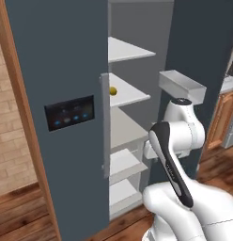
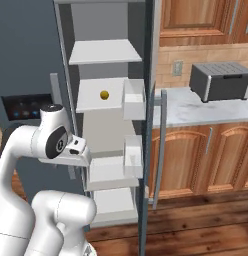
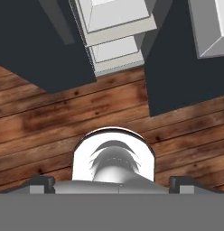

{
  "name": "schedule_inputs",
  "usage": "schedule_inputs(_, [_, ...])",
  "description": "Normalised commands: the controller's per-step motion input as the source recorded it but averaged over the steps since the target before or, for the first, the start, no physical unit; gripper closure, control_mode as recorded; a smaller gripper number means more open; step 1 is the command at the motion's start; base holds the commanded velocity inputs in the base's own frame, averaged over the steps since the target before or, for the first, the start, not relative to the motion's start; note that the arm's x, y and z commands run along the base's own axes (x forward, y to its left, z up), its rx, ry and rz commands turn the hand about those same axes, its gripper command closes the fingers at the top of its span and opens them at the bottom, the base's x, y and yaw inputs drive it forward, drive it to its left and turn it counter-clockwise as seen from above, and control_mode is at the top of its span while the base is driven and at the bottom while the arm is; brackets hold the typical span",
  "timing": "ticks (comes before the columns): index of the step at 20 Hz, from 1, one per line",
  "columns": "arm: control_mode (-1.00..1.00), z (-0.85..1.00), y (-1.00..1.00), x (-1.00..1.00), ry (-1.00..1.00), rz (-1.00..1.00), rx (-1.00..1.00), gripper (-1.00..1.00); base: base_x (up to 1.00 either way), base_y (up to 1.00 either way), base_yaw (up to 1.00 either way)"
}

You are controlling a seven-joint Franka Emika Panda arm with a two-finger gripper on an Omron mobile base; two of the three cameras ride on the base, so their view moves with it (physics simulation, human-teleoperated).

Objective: Place the cold items (potato and lemon) from the fridge in one tupperware on the dining counter. Place the warm items (hot dog and kebab skewer) in the stove area in another tupperware.

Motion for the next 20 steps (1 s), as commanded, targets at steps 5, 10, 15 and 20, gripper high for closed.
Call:
schedule_inputs(5, [1.00, 0.00, 0.00, 0.00, 0.00, 0.00, 0.00, -1.00, 0.49, -0.15, 0.01])
schedule_inputs(10, [1.00, 0.00, 0.00, 0.00, 0.00, 0.00, 0.00, -1.00, 0.29, -0.29, 0.07])
schedule_inputs(15, [1.00, 0.00, 0.00, 0.00, 0.00, 0.00, 0.00, -1.00, 0.38, -0.06, 0.11])
schedule_inputs(20, [1.00, 0.00, 0.00, 0.00, 0.00, 0.00, 0.00, -1.00, 0.43, -0.02, 0.14])
